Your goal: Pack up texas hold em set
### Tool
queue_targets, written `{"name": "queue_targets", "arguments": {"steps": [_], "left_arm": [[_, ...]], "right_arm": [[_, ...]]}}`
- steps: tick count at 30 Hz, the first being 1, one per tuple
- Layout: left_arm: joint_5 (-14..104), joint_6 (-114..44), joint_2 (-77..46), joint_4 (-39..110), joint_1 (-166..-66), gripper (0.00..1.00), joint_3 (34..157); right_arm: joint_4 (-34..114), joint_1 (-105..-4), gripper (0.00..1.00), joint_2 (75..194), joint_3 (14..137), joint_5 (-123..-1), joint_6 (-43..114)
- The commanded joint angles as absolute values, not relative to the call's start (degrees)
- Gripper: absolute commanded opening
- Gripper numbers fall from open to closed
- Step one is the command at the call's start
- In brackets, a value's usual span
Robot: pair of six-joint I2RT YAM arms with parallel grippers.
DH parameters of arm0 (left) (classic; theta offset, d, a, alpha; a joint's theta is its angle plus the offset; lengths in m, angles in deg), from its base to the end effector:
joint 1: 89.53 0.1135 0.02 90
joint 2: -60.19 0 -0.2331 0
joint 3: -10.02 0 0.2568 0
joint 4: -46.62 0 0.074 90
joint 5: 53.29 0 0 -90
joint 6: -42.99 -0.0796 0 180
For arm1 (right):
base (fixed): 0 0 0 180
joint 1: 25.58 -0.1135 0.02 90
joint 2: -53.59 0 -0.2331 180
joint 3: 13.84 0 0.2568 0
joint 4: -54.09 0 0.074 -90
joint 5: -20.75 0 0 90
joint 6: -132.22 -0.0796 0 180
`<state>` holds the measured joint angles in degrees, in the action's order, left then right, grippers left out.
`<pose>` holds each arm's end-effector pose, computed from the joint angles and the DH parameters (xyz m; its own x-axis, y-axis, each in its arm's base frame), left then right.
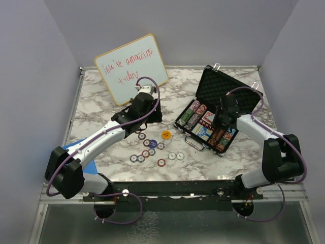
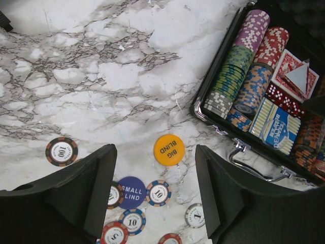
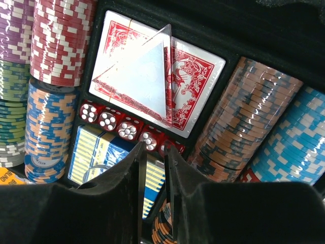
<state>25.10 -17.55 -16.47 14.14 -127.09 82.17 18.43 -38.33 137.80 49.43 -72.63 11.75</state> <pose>0.2821 -0.1968 0.2287 -0.6463 -0.1107 -0.7550 0.1744 0.9418 -0.2874 0.3139 0.0662 0.1255 -0.7975 0.3386 -0.4994 0.2503 0.9388 0.2367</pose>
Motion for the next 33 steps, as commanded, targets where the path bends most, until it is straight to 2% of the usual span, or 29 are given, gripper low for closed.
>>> {"name": "queue_targets", "arguments": {"steps": [1,6,12,20,27,32,33], "left_arm": [[23.97,-17.39,-16.25,14.56,-126.78,0.70,81.12],[23.93,-17.38,-16.19,14.56,-126.79,0.70,81.01],[23.88,-17.30,-16.38,14.56,-126.76,0.70,81.01],[23.71,-17.31,-16.15,14.61,-126.74,0.70,81.01],[21.29,-16.42,-14.91,13.52,-126.79,0.70,81.32],[16.34,-15.57,-11.40,12.02,-126.38,0.73,81.75],[14.57,-15.33,-10.50,11.64,-126.35,0.76,81.86]], "right_arm": [[17.91,-38.41,0.26,138.61,49.73,-71.60,10.99],[17.86,-38.46,0.39,139.86,48.79,-72.52,10.57],[18.12,-38.41,0.41,141.03,48.14,-73.10,9.69],[15.73,-38.41,0.55,135.80,50.52,-74.35,9.73],[15.13,-39.46,0.56,130.14,53.41,-68.29,12.96],[15.27,-46.80,0.56,129.37,55.61,-67.96,13.14],[15.47,-48.87,0.56,129.64,56.12,-68.62,13.06]]}}
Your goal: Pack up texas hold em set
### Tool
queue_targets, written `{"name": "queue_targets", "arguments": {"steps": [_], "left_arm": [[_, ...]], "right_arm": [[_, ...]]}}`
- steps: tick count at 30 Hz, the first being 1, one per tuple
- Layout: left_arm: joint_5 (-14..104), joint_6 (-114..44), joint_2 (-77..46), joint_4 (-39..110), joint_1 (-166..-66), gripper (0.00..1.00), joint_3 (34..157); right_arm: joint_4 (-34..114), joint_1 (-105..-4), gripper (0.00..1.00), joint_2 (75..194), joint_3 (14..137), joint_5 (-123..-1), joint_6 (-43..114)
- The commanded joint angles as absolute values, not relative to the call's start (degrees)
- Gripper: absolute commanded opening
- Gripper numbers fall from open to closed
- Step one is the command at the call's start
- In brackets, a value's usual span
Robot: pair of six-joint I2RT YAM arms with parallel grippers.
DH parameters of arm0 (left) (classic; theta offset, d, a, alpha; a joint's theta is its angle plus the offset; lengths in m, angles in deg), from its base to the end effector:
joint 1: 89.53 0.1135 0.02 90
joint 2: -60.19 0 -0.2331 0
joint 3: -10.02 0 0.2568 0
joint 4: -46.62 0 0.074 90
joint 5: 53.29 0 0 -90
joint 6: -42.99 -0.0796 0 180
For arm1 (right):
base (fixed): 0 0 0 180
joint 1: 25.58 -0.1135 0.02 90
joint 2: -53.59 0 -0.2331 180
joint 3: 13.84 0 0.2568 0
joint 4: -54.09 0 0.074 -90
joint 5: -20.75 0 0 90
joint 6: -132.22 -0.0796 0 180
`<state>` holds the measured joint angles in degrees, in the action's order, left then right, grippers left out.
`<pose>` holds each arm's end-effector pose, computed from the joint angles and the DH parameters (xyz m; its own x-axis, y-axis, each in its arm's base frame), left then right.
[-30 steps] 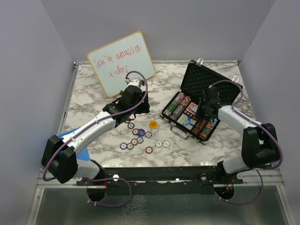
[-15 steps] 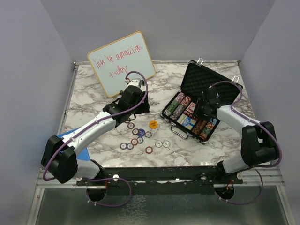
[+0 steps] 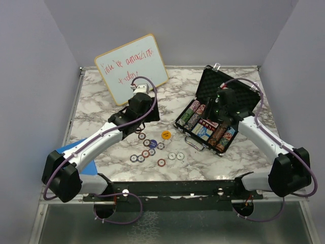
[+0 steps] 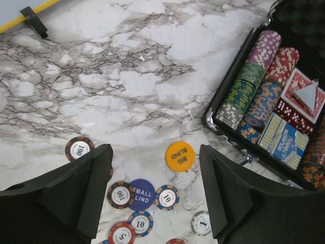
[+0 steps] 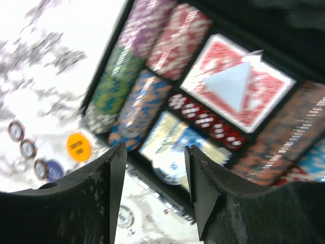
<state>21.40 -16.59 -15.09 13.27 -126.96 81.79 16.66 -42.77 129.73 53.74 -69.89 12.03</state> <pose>0.2810 -0.1886 0.2328 -0.6227 -0.1384 -0.7702 0.1197 0.9558 -0.2685 0.3106 0.0951 0.1911 -0.7388 0.2978 -0.6046 0.0965 0.9346 0.3424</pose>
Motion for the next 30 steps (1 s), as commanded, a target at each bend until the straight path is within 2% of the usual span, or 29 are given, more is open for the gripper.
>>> {"name": "queue_targets", "arguments": {"steps": [1,8,15,17,20,30], "left_arm": [[13.13,-15.09,-9.29,11.31,-126.27,0.80,81.93],[0.59,-15.25,1.17,10.51,-126.16,0.99,81.43],[-3.00,-17.75,9.31,13.66,-126.13,0.99,79.39],[-3.09,-17.91,10.35,13.93,-126.17,0.99,78.82],[-3.23,-17.94,10.73,13.79,-126.15,0.99,78.34],[-3.23,-16.80,9.84,13.80,-126.17,0.99,76.96]], "right_arm": [[15.78,-51.36,0.56,130.04,56.51,-69.02,13.05],[18.97,-69.21,0.57,137.93,60.05,-73.42,13.31],[14.25,-77.30,0.58,152.11,68.52,-82.61,8.83],[12.43,-77.35,0.64,155.22,70.75,-84.86,6.28],[9.25,-77.35,0.68,159.42,74.82,-86.88,5.42],[6.41,-77.43,0.70,168.09,81.99,-85.56,9.76]]}}
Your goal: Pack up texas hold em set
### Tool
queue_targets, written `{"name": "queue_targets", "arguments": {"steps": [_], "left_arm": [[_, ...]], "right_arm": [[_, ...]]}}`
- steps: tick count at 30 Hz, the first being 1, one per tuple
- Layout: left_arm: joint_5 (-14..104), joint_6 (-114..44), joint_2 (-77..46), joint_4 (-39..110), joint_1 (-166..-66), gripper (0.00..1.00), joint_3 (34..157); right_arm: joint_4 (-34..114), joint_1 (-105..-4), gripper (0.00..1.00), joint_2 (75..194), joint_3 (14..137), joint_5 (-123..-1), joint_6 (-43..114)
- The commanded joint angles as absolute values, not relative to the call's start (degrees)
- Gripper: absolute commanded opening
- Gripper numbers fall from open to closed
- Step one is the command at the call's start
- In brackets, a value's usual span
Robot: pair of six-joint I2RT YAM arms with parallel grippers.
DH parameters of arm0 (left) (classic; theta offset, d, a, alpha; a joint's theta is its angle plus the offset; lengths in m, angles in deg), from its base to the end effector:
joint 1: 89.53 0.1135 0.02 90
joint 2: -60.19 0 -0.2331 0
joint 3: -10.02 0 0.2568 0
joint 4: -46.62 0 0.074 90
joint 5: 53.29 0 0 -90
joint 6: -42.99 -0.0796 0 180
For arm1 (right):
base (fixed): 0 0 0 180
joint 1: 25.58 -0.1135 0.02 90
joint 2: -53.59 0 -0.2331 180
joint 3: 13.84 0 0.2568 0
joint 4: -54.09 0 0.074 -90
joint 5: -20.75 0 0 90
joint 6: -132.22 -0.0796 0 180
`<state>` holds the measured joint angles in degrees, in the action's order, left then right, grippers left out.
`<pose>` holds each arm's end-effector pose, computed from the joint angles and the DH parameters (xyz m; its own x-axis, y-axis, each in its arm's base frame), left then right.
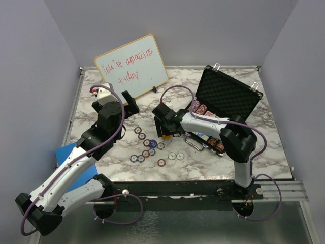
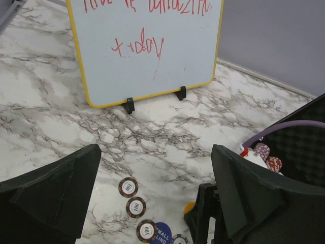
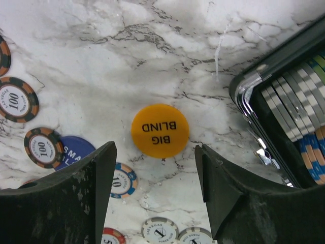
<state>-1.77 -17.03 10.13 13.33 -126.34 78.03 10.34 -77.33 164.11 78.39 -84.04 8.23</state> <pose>0.2267 -0.1078 0.3353 -0.1778 -0.3555 -0.9176 -0.1157 0.9335 -0.3393 0.2737 0.3144 0.1179 -0.8365 -0.1879 -0.5148 -0.2624 0.9620 0.0752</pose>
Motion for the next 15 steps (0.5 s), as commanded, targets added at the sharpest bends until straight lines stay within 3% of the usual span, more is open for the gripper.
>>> {"name": "queue_targets", "arguments": {"steps": [1,11,15], "left_arm": [[-3.27,-16.78,9.83,13.91,-126.18,0.99,76.77],[-3.48,-16.42,10.37,14.11,-126.18,0.99,75.50],[-3.61,-16.35,10.47,14.12,-126.18,0.99,75.31]], "right_arm": [[5.45,-77.51,0.70,169.09,82.97,-85.64,9.67],[1.42,-77.70,0.65,173.61,85.91,-86.65,8.94],[0.90,-77.70,0.55,174.57,86.04,-85.96,8.60]]}}
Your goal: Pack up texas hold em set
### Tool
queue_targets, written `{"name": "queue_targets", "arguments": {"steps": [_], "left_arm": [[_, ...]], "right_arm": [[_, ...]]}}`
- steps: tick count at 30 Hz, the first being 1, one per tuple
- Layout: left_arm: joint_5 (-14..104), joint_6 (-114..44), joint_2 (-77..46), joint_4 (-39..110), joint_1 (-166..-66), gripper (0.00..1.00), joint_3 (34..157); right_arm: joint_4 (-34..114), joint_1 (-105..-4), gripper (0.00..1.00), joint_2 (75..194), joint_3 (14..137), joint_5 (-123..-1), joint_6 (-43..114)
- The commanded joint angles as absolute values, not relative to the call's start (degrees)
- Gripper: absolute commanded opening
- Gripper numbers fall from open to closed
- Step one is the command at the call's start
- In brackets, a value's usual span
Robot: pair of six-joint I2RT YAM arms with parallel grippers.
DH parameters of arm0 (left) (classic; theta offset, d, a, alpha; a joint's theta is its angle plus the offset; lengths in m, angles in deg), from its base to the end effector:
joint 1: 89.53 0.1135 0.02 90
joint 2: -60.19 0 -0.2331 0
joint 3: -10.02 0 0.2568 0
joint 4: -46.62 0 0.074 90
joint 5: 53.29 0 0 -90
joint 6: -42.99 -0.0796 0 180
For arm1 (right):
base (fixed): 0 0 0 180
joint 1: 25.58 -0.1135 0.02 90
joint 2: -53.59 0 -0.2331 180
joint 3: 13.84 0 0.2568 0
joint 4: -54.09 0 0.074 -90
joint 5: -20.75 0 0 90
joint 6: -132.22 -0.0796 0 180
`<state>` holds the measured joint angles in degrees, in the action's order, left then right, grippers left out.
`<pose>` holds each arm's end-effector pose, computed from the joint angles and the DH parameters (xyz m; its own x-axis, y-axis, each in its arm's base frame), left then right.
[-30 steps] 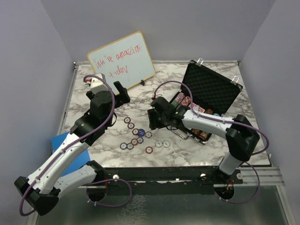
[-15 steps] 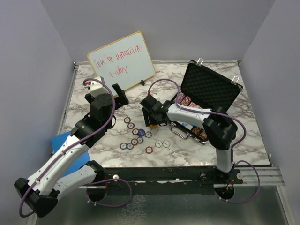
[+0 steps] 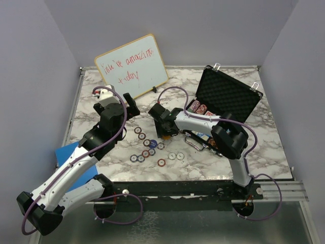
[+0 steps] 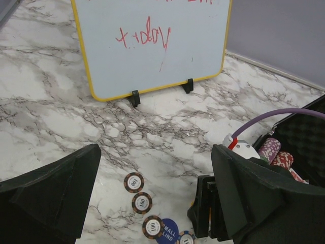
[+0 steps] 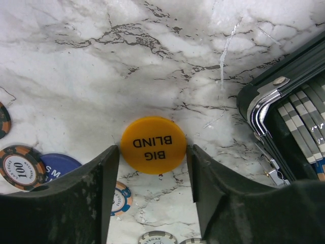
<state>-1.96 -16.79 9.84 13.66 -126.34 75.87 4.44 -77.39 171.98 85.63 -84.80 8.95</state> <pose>0.2288 -0.1091 0.3208 -0.2028 -0.3390 -0.9186 -0.1290 0.9392 -0.3181 0.2819 0.3238 0.0950 -0.8634 -0.2427 -0.4424 -0.2667 0.9637 -0.0082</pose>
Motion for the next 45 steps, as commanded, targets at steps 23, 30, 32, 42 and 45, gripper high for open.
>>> {"name": "queue_targets", "arguments": {"steps": [23,30,32,42,45], "left_arm": [[-3.49,-16.07,10.12,14.03,-126.18,0.99,75.21],[-3.11,-15.92,9.80,14.12,-126.17,0.99,75.44],[-2.89,-15.94,9.71,14.12,-126.17,0.99,75.48],[-1.87,-15.46,9.07,14.47,-126.13,0.99,75.23],[-1.67,-15.37,8.80,14.47,-126.18,0.99,75.22]], "right_arm": [[8.13,-77.70,0.45,155.09,78.88,-88.32,12.10],[2.24,-74.58,0.45,146.98,74.02,-98.09,5.89],[1.46,-72.44,0.45,144.30,71.56,-98.47,4.56],[0.29,-62.87,0.45,136.92,61.29,-95.13,4.13],[0.80,-62.05,0.45,137.45,59.69,-93.78,4.12]]}}
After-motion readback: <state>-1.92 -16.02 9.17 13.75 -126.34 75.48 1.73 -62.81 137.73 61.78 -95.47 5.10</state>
